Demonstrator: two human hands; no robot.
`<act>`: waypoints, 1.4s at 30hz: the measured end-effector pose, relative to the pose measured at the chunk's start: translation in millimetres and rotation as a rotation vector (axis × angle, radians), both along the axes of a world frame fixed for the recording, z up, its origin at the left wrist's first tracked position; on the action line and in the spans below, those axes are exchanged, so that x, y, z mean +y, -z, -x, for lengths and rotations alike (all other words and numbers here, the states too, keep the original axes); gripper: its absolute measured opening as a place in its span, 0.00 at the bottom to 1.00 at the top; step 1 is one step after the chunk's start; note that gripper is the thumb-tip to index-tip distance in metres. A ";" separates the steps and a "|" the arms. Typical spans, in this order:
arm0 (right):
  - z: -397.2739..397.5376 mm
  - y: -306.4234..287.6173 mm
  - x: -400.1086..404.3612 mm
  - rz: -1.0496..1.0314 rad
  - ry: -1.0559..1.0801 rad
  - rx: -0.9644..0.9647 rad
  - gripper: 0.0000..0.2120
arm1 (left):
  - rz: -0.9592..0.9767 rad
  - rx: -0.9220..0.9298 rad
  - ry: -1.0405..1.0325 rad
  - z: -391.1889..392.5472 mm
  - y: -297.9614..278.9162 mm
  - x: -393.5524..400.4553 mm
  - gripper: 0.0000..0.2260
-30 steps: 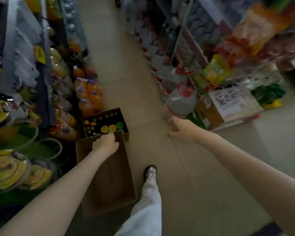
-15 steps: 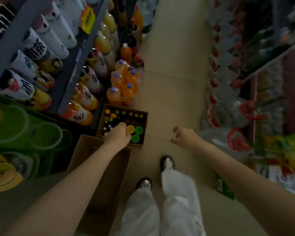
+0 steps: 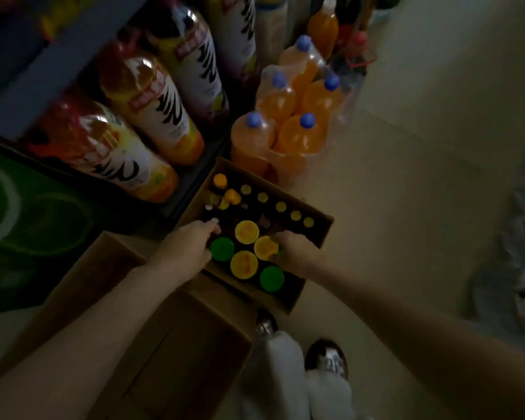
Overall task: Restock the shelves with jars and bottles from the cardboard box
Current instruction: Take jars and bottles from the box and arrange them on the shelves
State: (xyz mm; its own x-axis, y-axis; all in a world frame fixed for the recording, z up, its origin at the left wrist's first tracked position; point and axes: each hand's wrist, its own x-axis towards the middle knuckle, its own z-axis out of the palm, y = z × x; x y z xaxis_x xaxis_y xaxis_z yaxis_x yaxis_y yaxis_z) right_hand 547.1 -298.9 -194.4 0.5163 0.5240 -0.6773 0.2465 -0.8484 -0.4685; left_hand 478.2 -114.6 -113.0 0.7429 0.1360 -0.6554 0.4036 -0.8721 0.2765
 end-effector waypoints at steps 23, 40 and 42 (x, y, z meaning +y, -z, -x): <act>-92.4 29.8 57.3 -0.197 -0.139 -0.206 0.16 | 0.267 -0.057 -0.347 -44.2 87.9 17.7 0.25; -101.5 -50.6 93.5 -0.673 0.205 0.684 0.06 | 1.079 0.001 -0.827 -33.0 33.9 31.0 0.19; -91.5 -35.6 101.3 -0.752 0.408 0.825 0.11 | 1.017 -0.162 -0.953 -26.3 37.0 43.4 0.23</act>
